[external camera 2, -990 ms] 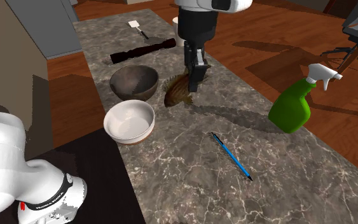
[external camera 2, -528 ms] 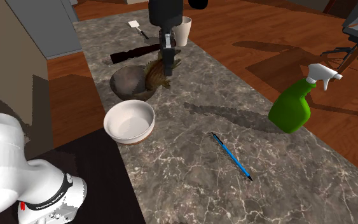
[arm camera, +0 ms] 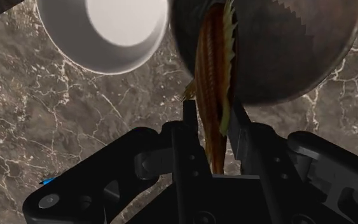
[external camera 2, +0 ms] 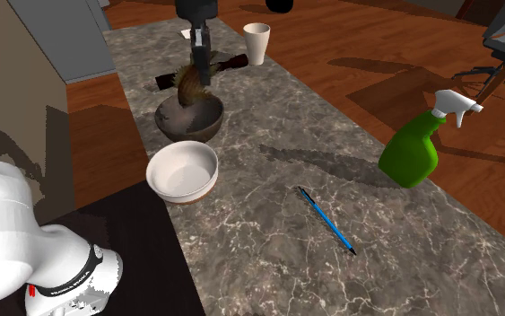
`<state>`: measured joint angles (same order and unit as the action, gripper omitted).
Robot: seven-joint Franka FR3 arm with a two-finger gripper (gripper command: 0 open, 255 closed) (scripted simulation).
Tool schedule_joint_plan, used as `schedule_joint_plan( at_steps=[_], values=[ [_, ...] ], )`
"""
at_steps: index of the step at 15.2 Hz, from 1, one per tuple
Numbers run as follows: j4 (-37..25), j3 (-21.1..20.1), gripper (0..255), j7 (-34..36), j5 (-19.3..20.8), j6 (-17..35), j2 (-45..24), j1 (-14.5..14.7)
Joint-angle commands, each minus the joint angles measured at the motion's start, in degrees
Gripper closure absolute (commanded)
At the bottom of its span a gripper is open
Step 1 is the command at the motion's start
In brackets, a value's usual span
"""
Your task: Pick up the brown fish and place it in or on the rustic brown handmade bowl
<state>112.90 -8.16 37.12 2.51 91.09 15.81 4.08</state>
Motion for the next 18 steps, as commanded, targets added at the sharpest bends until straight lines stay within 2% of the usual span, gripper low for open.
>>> schedule_joint_plan(
  at_steps=[1, 3, 16, 18],
  values=[
    [0.32, -1.76, 255, 2.81, -0.82, -0.07, 0.24, 1.13],
    [-0.22, -3.68, 255, 5.74, -1.6, -0.34, -0.17, 2.28],
    [9.69, -3.93, 255, 6.27, -1.68, 9.61, -0.23, 2.43],
    [9.69, -3.93, 255, 6.27, -1.68, 9.61, -0.22, 2.43]
  ],
)
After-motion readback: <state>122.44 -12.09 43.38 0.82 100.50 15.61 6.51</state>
